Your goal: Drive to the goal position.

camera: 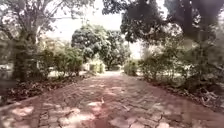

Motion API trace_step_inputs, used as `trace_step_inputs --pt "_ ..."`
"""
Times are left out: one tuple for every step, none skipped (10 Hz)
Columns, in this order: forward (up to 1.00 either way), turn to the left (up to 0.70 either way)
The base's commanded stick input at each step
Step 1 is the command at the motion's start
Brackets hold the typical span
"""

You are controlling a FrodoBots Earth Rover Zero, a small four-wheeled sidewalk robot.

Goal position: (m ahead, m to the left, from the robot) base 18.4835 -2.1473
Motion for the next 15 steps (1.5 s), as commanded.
trace_step_inputs --pt "0.7 0.0" --pt "0.7 0.0" --pt "0.7 0.0" --pt "0.7 0.0" --pt "0.7 0.0" --pt "0.7 0.0" --pt "0.7 0.0" --pt "0.7 0.0" --pt "0.7 0.0" --pt "0.7 0.0" --pt "0.7 0.0" --pt "0.7 0.0" --pt "0.7 0.0" --pt "0.7 0.0" --pt "0.7 0.0"
